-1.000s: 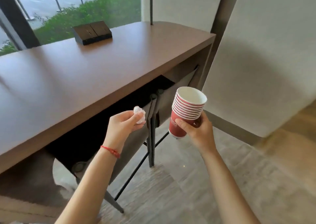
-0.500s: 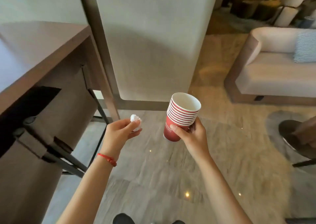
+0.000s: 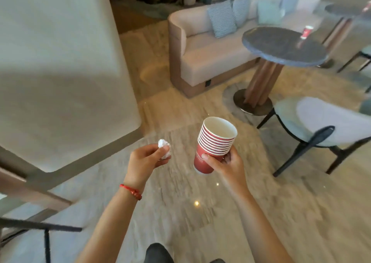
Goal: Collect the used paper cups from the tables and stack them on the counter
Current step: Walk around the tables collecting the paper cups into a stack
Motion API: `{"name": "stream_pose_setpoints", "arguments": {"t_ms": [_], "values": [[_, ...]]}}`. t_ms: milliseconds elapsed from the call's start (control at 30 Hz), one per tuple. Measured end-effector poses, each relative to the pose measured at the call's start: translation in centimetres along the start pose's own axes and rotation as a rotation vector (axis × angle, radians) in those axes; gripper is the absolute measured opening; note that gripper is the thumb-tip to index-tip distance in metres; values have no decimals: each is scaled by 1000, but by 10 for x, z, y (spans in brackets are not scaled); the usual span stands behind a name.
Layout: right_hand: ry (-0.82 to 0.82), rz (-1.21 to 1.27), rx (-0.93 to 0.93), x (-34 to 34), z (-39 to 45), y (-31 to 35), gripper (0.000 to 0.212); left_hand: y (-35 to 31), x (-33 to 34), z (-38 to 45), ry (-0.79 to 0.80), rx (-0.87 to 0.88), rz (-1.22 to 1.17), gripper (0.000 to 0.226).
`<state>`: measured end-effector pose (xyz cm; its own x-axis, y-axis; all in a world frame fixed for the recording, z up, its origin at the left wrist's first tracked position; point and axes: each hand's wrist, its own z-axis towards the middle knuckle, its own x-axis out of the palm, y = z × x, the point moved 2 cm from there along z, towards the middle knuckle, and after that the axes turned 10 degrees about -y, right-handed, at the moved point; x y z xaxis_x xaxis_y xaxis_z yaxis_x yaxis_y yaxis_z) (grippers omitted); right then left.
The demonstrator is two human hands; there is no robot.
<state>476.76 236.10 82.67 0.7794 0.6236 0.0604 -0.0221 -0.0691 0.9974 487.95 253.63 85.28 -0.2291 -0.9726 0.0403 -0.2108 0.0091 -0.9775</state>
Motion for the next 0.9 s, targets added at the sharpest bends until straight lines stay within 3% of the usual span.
{"name": "stream_pose_setpoints", "arguments": {"t_ms": [133,300,433,533,900], "values": [[-164,-14,-2,-9,10,-3,51,-9,25,34,152,4,22,24],[-351,-6,6,-28,6,-6,66,-8,64,55,317,-1,54,25],[-496,-58,11,-53,1,6,56,-10,101,57,438,-42,64,20],[-580,-96,-6,-75,-7,8,59,-3,130,51,546,-68,99,10],[-875,-91,49,-189,-53,-1,51,33,249,-20,807,-138,207,9]]}}
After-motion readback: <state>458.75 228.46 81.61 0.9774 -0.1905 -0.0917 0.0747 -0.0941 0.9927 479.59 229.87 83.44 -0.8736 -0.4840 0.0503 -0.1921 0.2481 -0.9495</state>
